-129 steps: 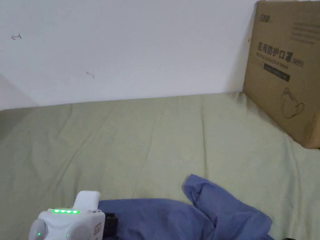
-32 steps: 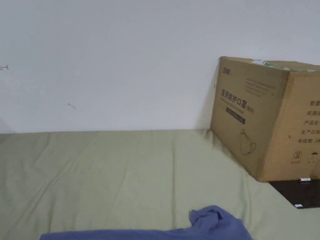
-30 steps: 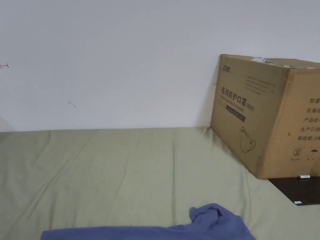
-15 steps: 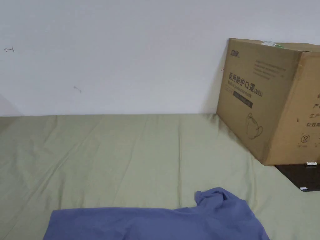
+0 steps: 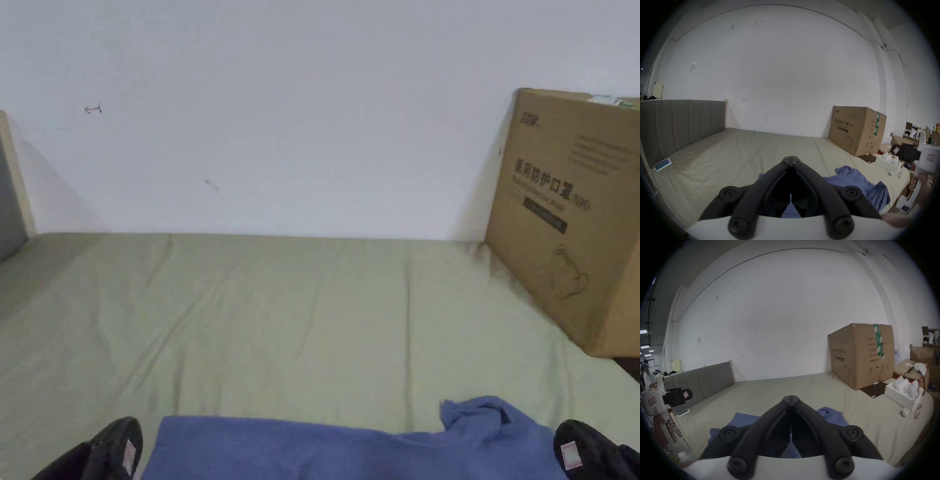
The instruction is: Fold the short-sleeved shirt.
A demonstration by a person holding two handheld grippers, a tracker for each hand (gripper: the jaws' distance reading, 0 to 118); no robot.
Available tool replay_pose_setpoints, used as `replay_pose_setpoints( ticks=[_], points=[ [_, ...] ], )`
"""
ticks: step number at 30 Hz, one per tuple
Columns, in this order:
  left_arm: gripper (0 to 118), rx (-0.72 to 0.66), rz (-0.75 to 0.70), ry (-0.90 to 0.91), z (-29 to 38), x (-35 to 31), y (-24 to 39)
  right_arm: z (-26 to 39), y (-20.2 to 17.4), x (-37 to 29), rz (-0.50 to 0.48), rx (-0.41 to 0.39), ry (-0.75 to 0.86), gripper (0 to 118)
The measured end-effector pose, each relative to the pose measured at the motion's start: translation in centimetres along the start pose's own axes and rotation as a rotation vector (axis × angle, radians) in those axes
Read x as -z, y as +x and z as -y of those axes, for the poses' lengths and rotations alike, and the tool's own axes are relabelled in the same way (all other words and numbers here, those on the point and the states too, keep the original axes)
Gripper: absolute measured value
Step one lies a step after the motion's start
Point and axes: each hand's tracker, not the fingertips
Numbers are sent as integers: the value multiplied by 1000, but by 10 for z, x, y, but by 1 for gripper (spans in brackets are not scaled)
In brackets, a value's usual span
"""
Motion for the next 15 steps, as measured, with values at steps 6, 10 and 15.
replay_pose_setpoints(
  ticks=[6,10,15],
  points=[
    [0,-104,119,-305,-30,89,-66,-9,11,9,9,-8,-10,0],
    [0,-205,162,-728,-18,214,-130,-2,21,28,-16,19,-133,0],
    [3,-89,66,-926,25,305,-159,9,26,48,-17,-12,-192,0]
  ],
)
